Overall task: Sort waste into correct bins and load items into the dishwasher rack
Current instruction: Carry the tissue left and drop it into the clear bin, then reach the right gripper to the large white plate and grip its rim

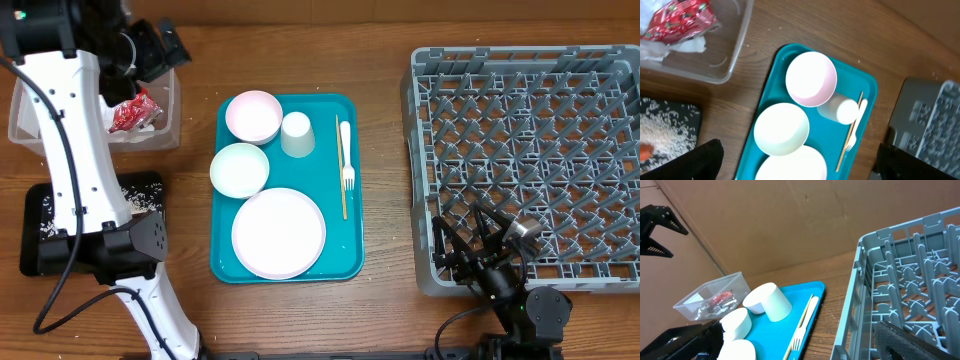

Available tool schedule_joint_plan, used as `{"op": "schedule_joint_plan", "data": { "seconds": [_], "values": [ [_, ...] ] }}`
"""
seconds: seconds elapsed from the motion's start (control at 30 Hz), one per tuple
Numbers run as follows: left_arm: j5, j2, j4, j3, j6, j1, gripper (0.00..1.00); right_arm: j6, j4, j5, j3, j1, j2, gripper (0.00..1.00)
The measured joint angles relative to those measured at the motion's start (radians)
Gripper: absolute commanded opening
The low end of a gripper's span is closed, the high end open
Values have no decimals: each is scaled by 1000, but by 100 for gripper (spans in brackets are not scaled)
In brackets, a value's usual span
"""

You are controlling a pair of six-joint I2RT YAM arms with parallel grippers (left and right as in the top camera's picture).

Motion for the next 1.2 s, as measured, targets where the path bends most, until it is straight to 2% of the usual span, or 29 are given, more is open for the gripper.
{"op": "schedule_joint_plan", "data": {
  "seconds": [0.07,0.13,0.23,0.3,0.4,0.47,0.6,0.7,0.87,0.93,1.07,1.2],
  "values": [
    [-11,1,0,0,45,-4,100,0,0,0,0,0,0,100],
    [-43,2,1,0,63,-3,100,20,72,-1,0,0,0,100],
    [-132,2,31,0,69,5,100,165,189,-90,0,0,-1,100],
    [-140,2,31,0,56,31,100,244,194,-127,0,0,-1,100],
    [-137,2,33,0,13,112,100,488,241,-187,0,0,0,100],
    [-130,2,18,0,-10,169,100,601,410,-218,0,0,0,100],
    [-130,2,2,-1,-32,238,100,676,529,-240,6,0,-1,100],
    [-128,2,4,-1,-42,238,100,676,434,-239,76,0,3,100],
    [-123,2,14,-1,-46,238,100,470,121,-219,391,0,121,100],
    [-123,2,14,-1,-47,238,100,352,2,-195,571,0,224,100],
    [-122,2,16,-1,-47,238,100,226,-212,-177,837,0,444,100],
    [-122,2,15,-1,-47,238,100,42,-569,-162,1182,0,771,100]
  ]
}}
